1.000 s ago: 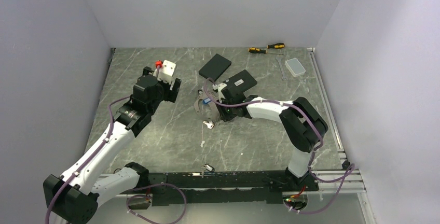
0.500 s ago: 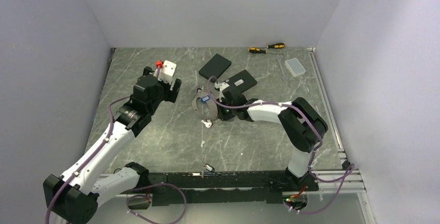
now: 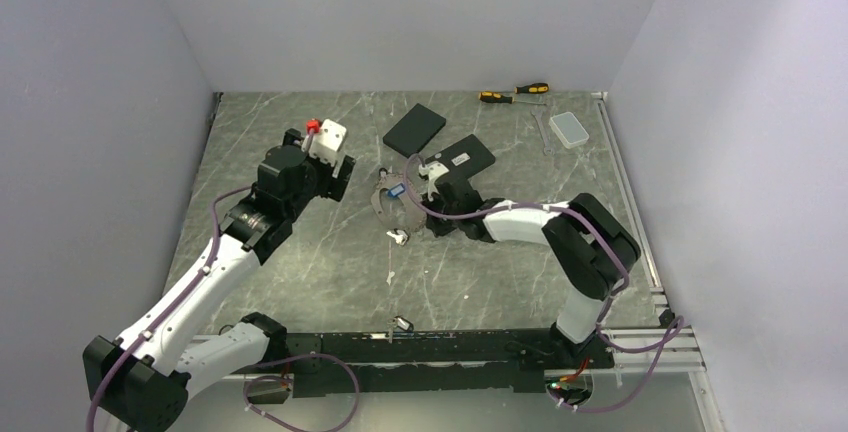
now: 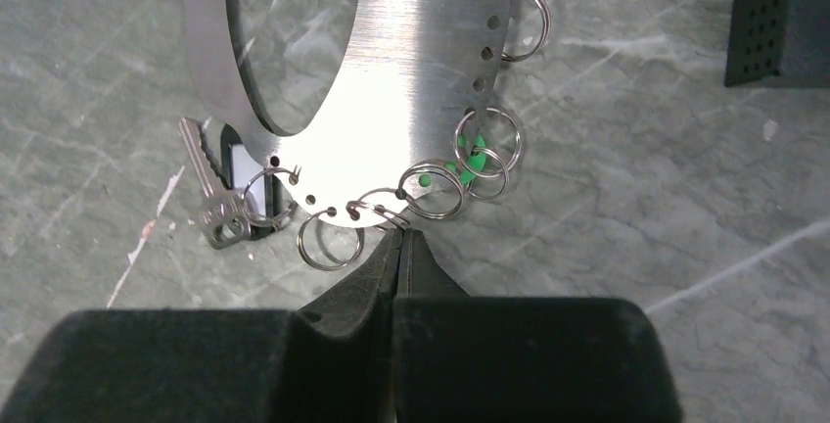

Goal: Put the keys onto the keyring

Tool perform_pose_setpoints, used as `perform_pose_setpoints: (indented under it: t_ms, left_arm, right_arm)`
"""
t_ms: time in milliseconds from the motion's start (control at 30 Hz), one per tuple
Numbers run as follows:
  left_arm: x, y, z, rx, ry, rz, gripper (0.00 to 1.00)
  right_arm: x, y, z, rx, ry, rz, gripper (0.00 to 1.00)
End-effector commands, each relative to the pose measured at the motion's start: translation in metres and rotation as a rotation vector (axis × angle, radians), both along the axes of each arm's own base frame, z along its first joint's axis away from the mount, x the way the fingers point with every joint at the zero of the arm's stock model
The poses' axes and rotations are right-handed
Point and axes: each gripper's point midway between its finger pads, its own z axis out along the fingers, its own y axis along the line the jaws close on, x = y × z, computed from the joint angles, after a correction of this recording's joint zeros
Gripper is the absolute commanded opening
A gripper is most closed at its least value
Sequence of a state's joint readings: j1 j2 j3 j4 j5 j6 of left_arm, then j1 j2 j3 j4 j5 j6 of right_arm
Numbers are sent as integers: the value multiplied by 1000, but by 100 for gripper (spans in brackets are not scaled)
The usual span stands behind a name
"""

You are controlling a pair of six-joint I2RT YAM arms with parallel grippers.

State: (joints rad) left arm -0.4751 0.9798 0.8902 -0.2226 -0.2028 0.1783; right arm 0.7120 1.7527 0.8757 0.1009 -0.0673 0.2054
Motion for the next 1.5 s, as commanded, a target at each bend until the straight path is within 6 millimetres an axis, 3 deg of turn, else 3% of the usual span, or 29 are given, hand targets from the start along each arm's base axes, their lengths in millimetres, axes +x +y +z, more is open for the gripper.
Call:
perform_pose_setpoints:
  t_ms: [0,400,700,833,900,933,1067,1267,1467]
  left_arm:
    - [-4,-17,7,-20,-26,-98,86]
    - [-31,-68,-7,-69,48,-426,78]
    - [-49,-96,-18,-102,96,-620,77]
    - [-43,-92,-22,-91,112,-585,76]
    - [-41,-91,-21,-89,110,-575,76]
    - [-42,-91,-21,-89,112,-573,77]
    - [-41,-90,-20,-92,106,-568,77]
    - [-40,-90,-21,-88,107,-560,77]
    - [-40,-90,-22,-86,108,-557,77]
  right_arm:
    - [8,-6,23,9,-103,3,0]
    - [6,-14,60,54,-279,34,0]
    - [4,-17,80,18,-411,67,0]
    - [7,-24,73,-3,-364,-5,3]
    - [5,-23,64,-8,-313,-24,24]
    - [6,-22,61,-7,-295,-30,31]
    - [6,-18,44,-3,-226,-43,46]
    - [15,-17,32,61,-153,-75,50]
    - [21,-20,21,94,-97,-85,44]
